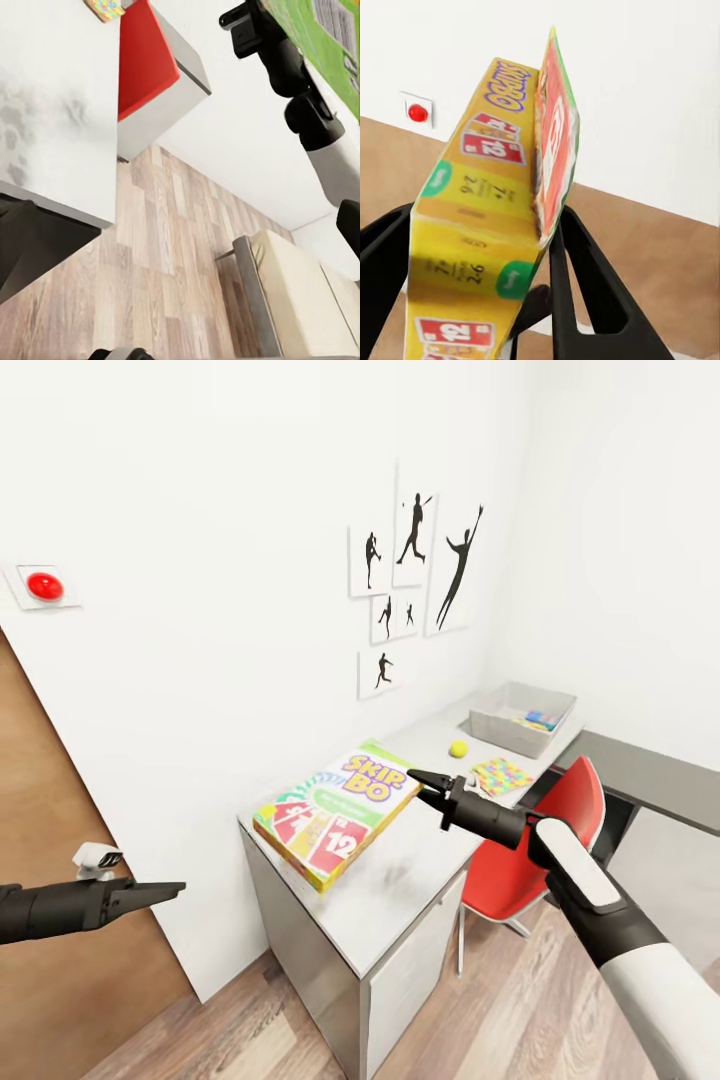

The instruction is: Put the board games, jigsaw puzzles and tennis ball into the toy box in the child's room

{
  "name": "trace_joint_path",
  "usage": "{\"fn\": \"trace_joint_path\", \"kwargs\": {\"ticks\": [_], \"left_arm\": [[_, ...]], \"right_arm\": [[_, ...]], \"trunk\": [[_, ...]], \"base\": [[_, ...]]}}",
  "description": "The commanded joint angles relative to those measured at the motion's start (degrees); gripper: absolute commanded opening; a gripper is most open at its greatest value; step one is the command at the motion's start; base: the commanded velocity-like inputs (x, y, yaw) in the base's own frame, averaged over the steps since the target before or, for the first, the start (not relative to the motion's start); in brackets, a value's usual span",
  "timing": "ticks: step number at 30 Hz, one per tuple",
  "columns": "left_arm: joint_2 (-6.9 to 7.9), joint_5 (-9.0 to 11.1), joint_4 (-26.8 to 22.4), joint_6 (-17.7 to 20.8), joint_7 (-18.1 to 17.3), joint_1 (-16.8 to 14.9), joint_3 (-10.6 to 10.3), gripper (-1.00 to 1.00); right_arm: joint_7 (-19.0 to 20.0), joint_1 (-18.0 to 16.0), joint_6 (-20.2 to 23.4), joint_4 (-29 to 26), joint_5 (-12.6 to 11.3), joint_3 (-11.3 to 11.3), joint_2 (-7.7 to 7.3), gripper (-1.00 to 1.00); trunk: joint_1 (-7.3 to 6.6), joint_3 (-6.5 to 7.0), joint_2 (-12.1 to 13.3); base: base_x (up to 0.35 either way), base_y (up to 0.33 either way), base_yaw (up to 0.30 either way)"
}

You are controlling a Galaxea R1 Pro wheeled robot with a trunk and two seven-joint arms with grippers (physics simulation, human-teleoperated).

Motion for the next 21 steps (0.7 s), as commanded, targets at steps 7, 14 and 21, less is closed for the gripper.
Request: {"fn": "trace_joint_path", "kwargs": {"ticks": [7,14,21], "left_arm": [[0.04,0.04,-0.01,0.61,-0.23,-0.04,-0.04,1.0],[-0.58,-0.16,0.02,0.55,-0.23,0.03,-0.32,1.0],[-2.84,0.09,0.07,0.55,-0.19,0.03,-0.68,1.0]], "right_arm": [[0.26,0.0,-0.09,-2.17,0.42,-3.09,0.0,-1.0],[-2.84,0.65,-0.68,-3.89,1.12,-7.79,0.79,-1.0],[-4.07,2.98,-1.21,-3.94,4.71,-5.29,3.06,-1.0]], "trunk": [[-1.54,1.19,2.78],[-2.63,2.09,4.77],[-2.63,2.09,4.77]], "base": [[0.0,0.0,0.0],[0.0,0.0,0.0],[0.0,0.0,0.0]]}}
